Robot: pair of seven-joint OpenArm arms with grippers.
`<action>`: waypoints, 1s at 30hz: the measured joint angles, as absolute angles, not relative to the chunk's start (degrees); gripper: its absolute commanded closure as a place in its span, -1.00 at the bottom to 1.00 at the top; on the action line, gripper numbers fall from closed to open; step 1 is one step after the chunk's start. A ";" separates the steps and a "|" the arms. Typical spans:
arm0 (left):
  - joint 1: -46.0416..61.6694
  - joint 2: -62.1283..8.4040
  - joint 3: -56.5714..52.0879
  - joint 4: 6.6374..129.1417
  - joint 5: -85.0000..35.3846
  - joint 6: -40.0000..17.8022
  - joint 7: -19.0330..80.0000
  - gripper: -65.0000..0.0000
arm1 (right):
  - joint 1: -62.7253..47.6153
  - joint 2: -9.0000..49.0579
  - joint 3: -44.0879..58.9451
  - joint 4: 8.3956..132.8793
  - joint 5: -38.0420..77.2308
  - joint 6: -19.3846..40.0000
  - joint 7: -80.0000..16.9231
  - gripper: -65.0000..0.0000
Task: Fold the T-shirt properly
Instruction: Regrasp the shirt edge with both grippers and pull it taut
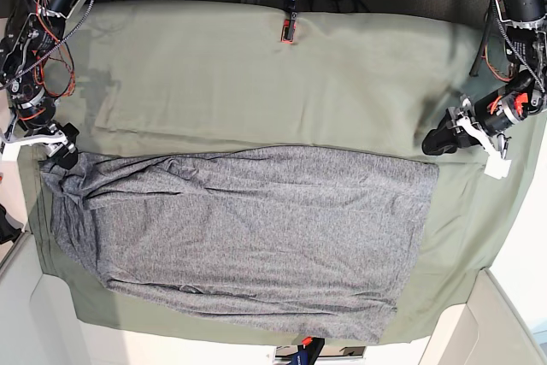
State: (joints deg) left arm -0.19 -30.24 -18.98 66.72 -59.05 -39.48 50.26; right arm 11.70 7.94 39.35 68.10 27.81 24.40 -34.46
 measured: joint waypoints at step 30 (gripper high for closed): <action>-17.45 -23.79 -13.78 50.48 -39.11 -39.27 37.58 1.00 | 21.30 7.14 38.26 55.99 22.90 23.94 -29.65 0.26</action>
State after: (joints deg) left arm -17.45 -23.79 -13.78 50.48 -39.11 -39.27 37.58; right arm 21.30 7.14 38.26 55.99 22.90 23.94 -29.65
